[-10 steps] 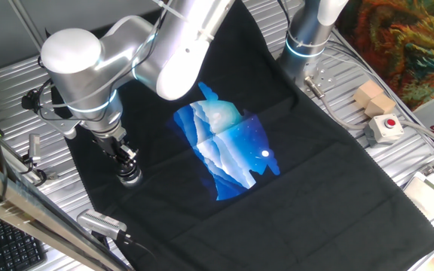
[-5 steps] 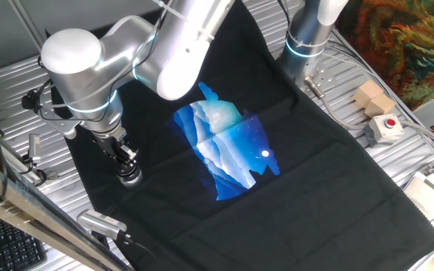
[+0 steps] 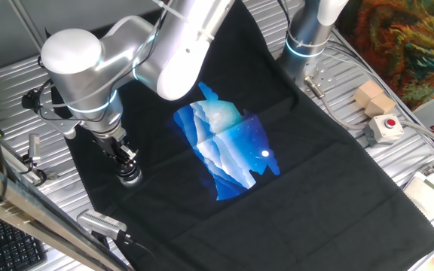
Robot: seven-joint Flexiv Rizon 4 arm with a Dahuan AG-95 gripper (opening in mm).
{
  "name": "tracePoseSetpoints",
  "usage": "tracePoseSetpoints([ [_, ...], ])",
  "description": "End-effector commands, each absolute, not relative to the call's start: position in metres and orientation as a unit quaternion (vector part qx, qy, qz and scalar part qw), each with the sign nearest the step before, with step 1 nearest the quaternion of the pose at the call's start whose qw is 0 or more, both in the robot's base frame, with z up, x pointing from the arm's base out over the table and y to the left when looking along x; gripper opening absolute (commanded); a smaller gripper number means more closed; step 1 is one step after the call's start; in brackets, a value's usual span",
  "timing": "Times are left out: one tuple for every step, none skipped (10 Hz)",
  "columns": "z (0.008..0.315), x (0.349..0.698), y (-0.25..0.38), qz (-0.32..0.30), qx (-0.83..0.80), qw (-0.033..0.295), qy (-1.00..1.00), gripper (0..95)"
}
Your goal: Screw the lid onto the jar
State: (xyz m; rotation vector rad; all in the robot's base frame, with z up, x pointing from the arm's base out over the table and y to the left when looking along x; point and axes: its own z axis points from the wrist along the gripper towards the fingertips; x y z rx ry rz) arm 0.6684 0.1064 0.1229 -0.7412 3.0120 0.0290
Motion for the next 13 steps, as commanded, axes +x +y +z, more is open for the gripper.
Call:
tracePoseSetpoints([
  [0.1225,0.6681,0.1063,0.008,-0.236,0.019,0.971,0.0],
  [0.1225,0.6681,0.1063,0.008,-0.234,0.019,0.972,0.0],
  [0.1225,0.6681,0.1063,0.007,-0.231,0.019,0.973,0.0],
  [0.1225,0.6681,0.1063,0.008,-0.227,0.019,0.974,0.0],
  [0.1225,0.6681,0.1063,0.008,-0.225,0.019,0.974,0.0],
  [0.1226,0.6681,0.1063,0.008,-0.220,0.019,0.975,0.0],
  [0.1226,0.6681,0.1063,0.008,-0.217,0.019,0.976,0.0],
  [0.1226,0.6682,0.1062,0.008,-0.214,0.019,0.977,0.0],
  [0.1226,0.6682,0.1062,0.009,-0.210,0.019,0.978,0.0],
  [0.1226,0.6682,0.1062,0.008,-0.208,0.019,0.978,0.0],
  [0.1226,0.6682,0.1062,0.008,-0.205,0.019,0.979,0.0],
  [0.1226,0.6682,0.1062,0.008,-0.204,0.019,0.979,0.0],
  [0.1226,0.6682,0.1061,0.008,-0.196,0.019,0.980,0.0],
])
